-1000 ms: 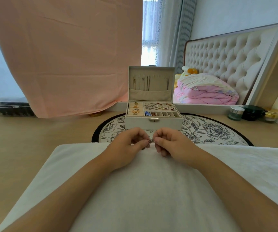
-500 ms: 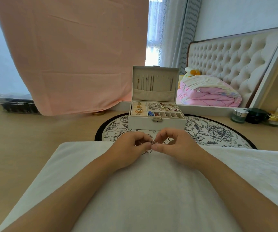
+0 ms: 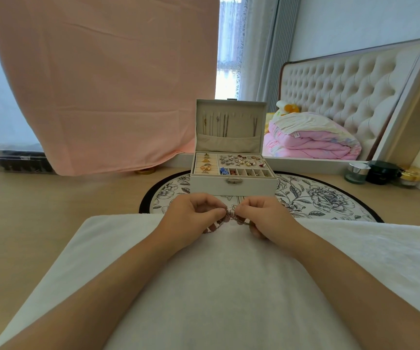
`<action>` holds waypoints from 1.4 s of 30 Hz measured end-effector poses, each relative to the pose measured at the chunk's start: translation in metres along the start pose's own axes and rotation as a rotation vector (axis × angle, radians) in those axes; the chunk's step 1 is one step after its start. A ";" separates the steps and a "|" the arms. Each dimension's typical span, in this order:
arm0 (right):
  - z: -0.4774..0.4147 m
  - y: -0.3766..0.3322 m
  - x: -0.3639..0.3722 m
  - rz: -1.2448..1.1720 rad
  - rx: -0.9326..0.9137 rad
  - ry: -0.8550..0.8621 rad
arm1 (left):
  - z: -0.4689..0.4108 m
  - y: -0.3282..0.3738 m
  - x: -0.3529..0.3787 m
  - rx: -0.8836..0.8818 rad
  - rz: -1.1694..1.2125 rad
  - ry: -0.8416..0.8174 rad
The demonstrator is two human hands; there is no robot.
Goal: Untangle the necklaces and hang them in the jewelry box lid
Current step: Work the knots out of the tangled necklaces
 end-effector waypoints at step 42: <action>0.002 -0.017 0.002 -0.128 -0.045 -0.102 | 0.002 0.016 0.005 0.300 -0.340 -0.092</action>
Point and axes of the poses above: each hand's wrist, its own z-axis away from the middle knuckle, its own x-axis out of the palm, y = z × x, the point moved 9 cm from there along -z, towards the middle knuckle, and after that the axes turned 12 degrees about y, right-handed, at the moved point
